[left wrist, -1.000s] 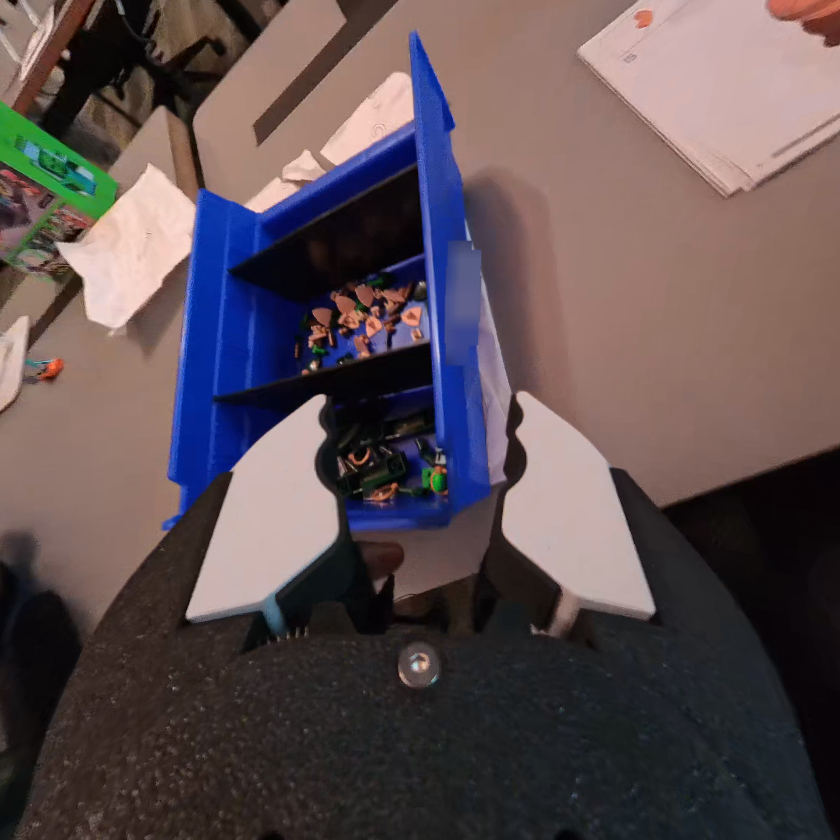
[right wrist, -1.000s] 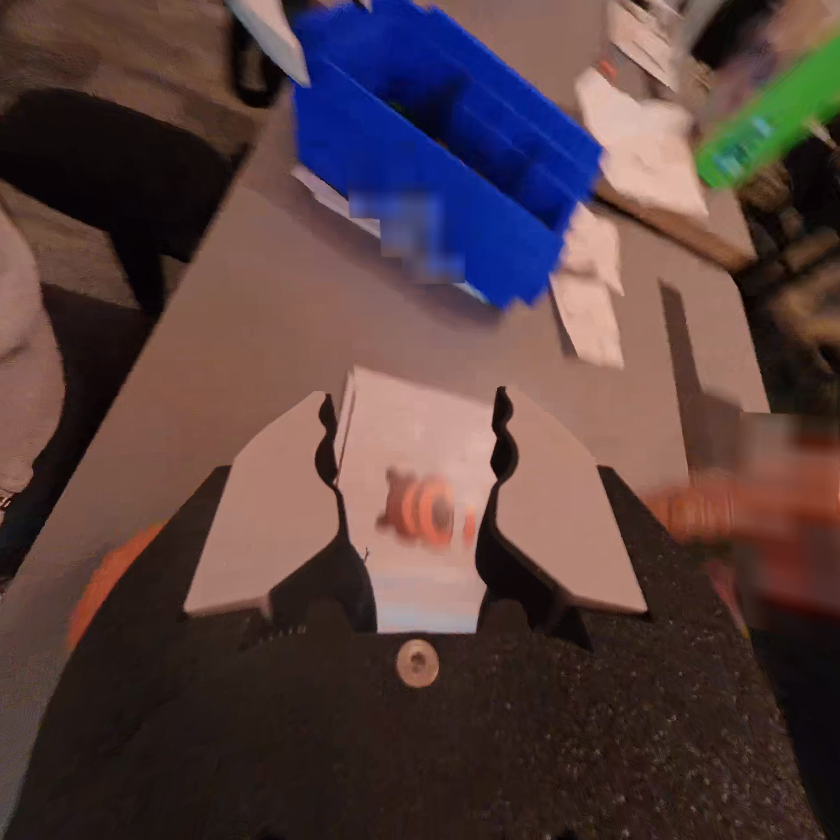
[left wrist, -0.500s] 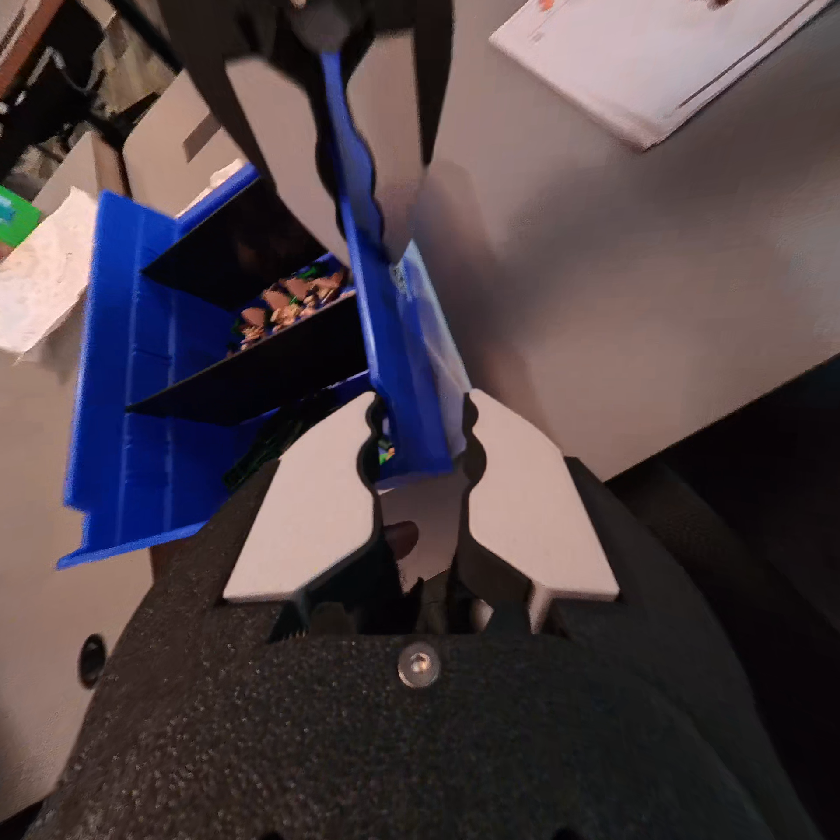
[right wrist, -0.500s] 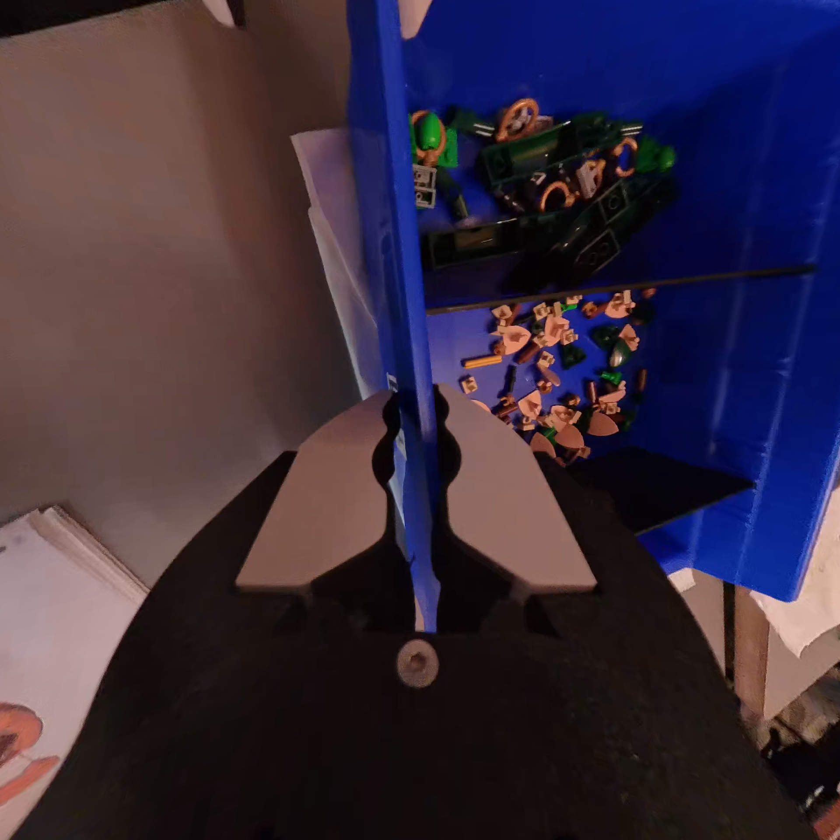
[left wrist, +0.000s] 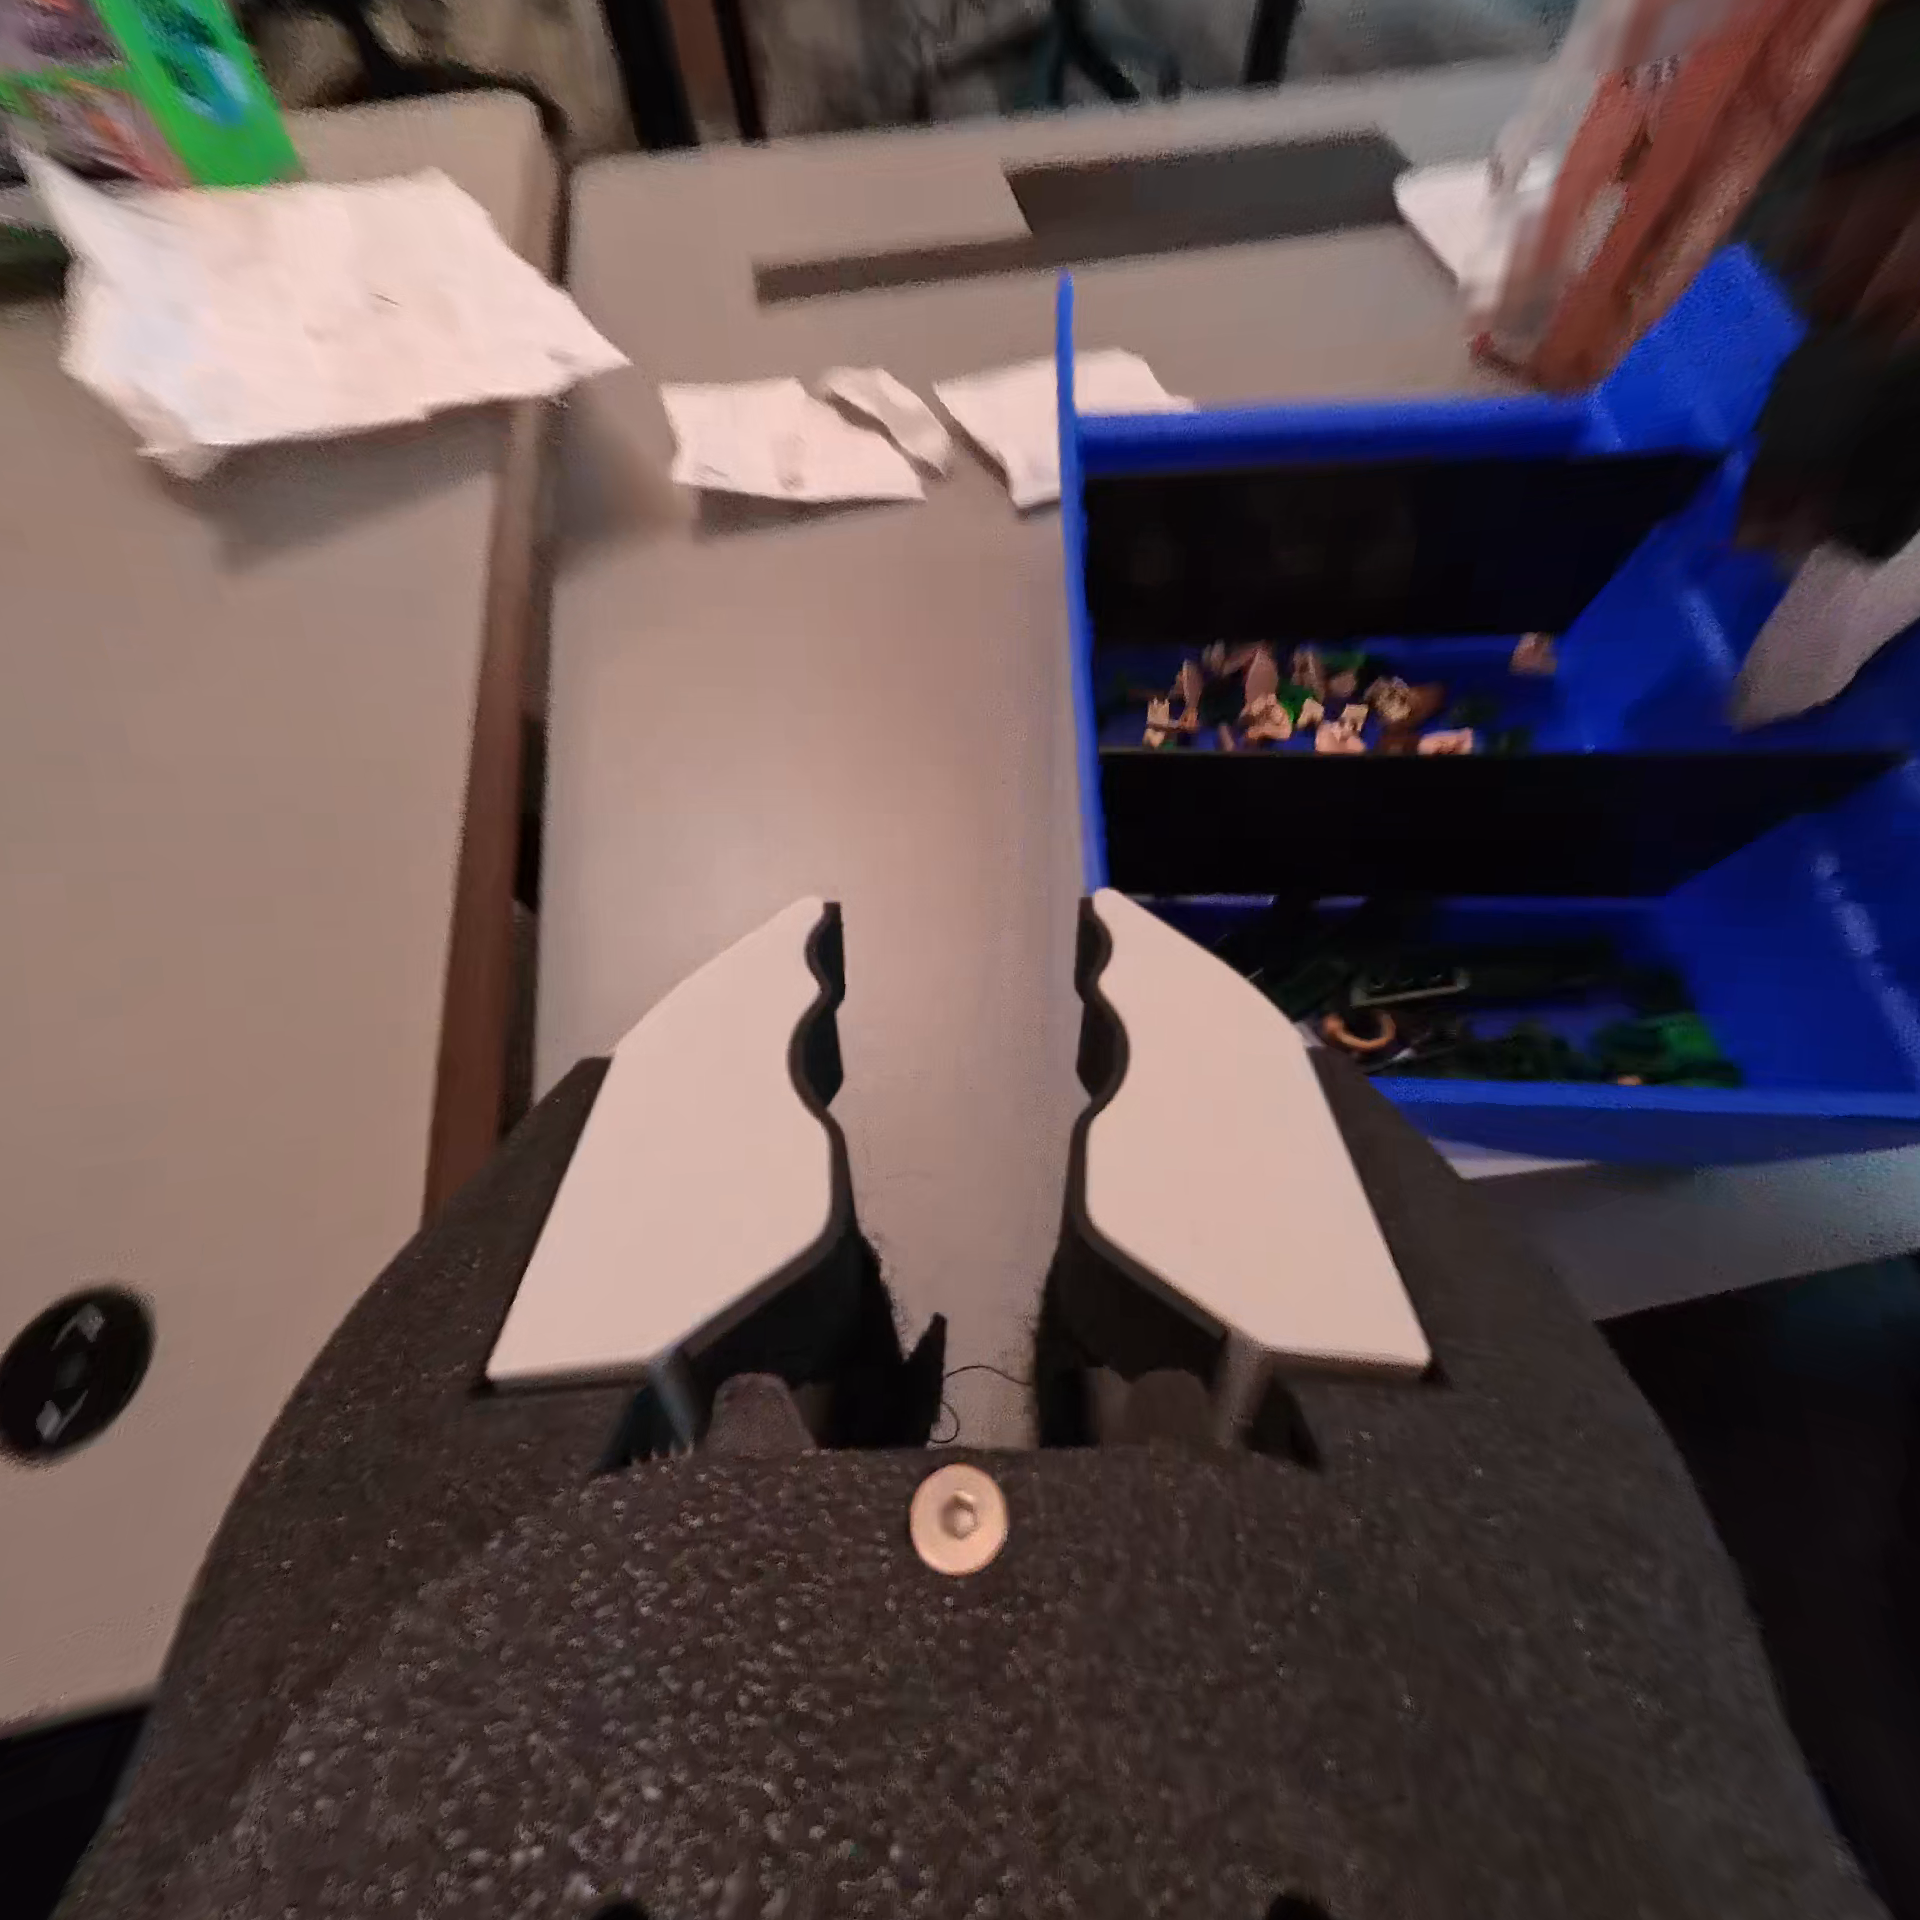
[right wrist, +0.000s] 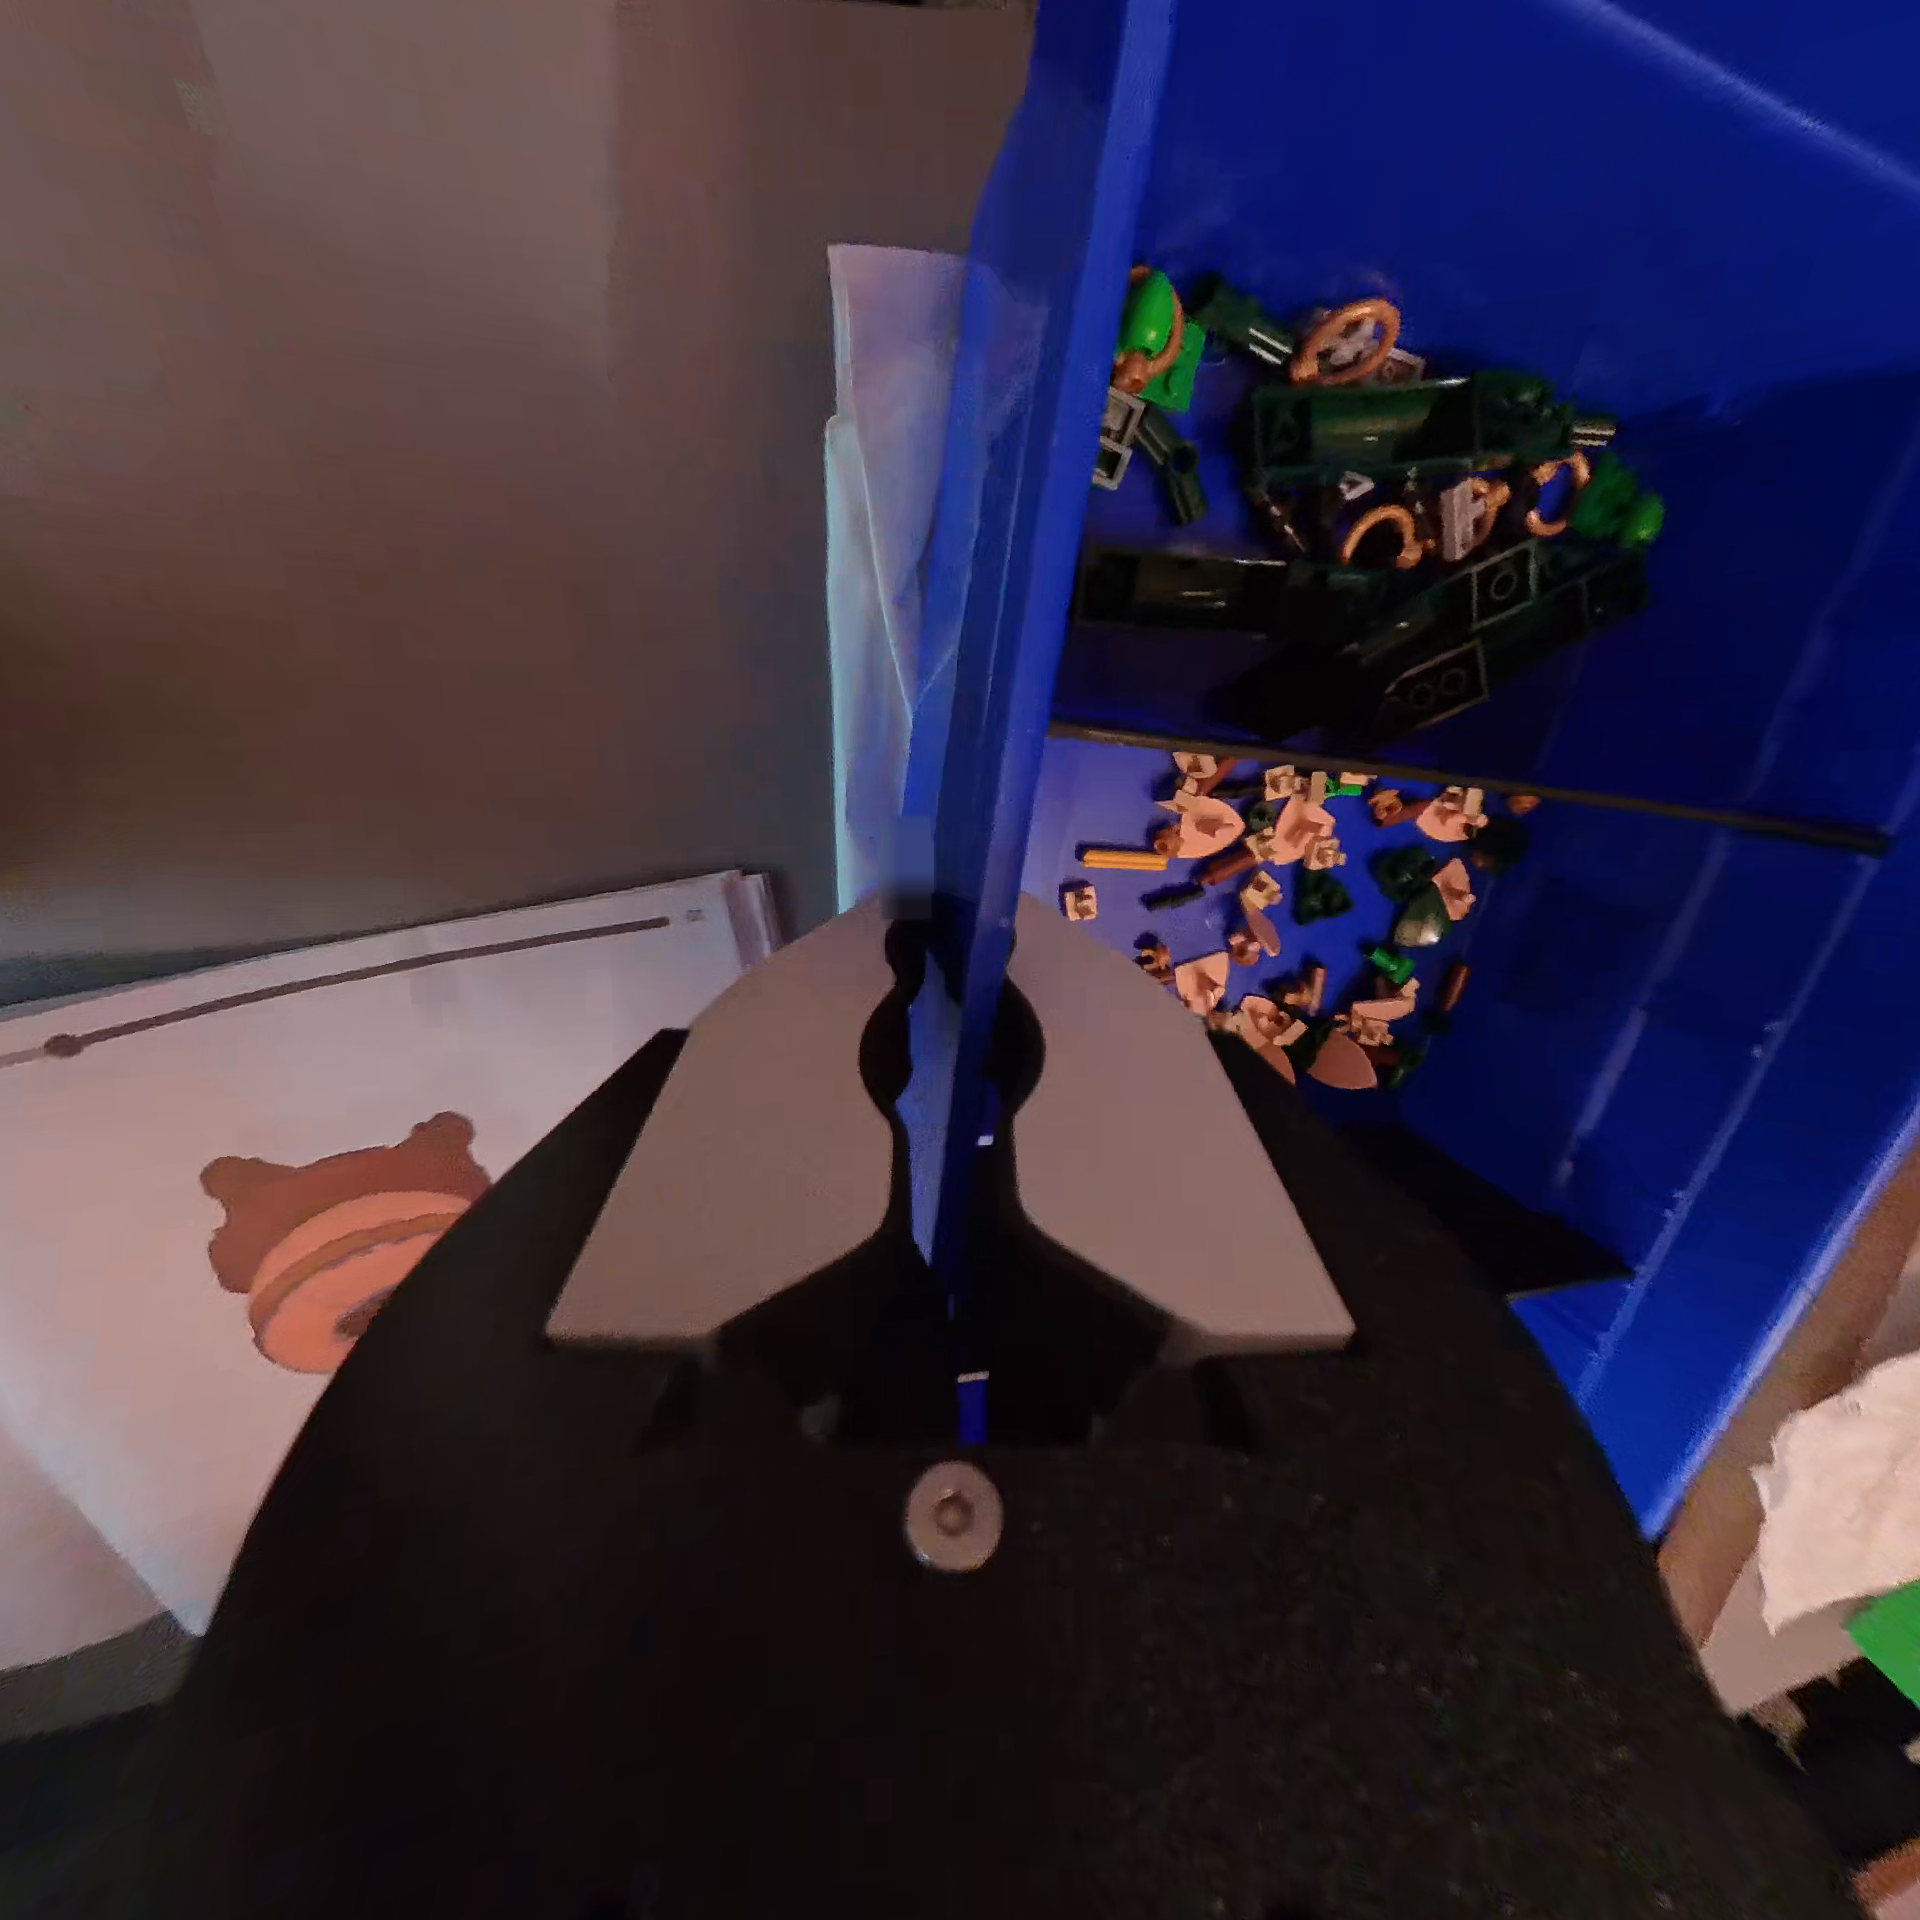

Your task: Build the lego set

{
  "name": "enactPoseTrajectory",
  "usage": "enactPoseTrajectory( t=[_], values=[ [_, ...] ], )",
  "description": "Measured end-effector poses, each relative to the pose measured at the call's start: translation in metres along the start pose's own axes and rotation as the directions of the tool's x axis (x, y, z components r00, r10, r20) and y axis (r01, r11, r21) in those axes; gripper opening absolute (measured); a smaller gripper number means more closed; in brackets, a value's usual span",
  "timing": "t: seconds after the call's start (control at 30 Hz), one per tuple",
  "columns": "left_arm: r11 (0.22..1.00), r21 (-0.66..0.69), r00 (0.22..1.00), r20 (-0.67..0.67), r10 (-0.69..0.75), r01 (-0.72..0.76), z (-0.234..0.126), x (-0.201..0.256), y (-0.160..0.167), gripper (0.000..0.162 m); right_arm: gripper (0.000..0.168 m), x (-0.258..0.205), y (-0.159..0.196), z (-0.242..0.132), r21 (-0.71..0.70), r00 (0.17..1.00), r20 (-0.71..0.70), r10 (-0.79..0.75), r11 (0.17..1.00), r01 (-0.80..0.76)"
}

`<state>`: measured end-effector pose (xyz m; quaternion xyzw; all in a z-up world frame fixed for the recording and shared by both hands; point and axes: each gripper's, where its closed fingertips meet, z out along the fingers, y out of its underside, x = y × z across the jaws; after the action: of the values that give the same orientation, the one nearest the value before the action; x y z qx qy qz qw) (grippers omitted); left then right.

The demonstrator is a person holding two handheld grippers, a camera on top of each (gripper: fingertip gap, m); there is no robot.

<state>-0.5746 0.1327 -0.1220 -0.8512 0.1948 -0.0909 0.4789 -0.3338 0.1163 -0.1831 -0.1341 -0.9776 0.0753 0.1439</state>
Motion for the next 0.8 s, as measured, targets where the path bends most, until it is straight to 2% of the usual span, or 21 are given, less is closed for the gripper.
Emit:
enactPoseTrajectory(
  t=[0.07, 0.1, 0.17, 0.3, 0.47, 0.53, 0.67, 0.8],
  values=[
    [0.999, -0.008, 0.995, -0.099, 0.034, -0.035, 0.021, 0.016, -0.003, 0.039, 0.013, 0.001, 0.003, -0.002, -0.014, 0.996, -0.088, 0.014, 1.0, -0.016],
    [1.0, -0.013, 0.982, -0.189, 0.025, -0.028, 0.028, 0.03, -0.003, 0.033, 0.015, 0.001, 0.006, -0.003, -0.025, 0.992, -0.123, 0.021, 0.999, -0.024],
    [0.995, -0.097, 0.957, -0.289, -0.014, -0.015, 0.037, 0.047, 0.005, 0.023, 0.016, 0.003, 0.01, -0.003, -0.045, 0.984, -0.174, 0.047, 0.997, -0.056],
    [0.996, -0.093, 0.969, -0.246, -0.01, -0.013, 0.037, 0.05, 0.001, 0.026, 0.017, 0.003, 0.013, -0.003, -0.042, 0.972, -0.221, 0.078, 0.995, -0.09],
    [0.993, -0.109, 0.974, -0.226, 0.018, -0.043, 0.027, 0.06, 0.006, 0.031, 0.017, 0.002, 0.013, -0.002, -0.039, 0.976, -0.211, 0.057, 0.997, -0.067],
    [0.99, -0.132, 0.973, -0.229, 0.01, -0.041, 0.024, 0.063, 0.013, 0.036, 0.019, 0.003, 0.012, -0.003, -0.044, 0.975, -0.219, 0.027, 0.998, -0.038],
    [0.993, -0.12, 0.97, -0.24, -0.049, 0.02, 0.017, 0.066, 0.014, 0.033, 0.02, 0.004, 0.012, -0.004, -0.098, 0.969, -0.241, -0.046, 0.995, 0.023],
    [0.998, -0.055, 0.976, -0.219, 0.001, -0.013, 0.004, 0.073, -0.001, 0.037, 0.014, 0.004, 0.015, -0.003, -0.163, 0.964, -0.247, -0.099, 0.985, 0.059]
  ],
)
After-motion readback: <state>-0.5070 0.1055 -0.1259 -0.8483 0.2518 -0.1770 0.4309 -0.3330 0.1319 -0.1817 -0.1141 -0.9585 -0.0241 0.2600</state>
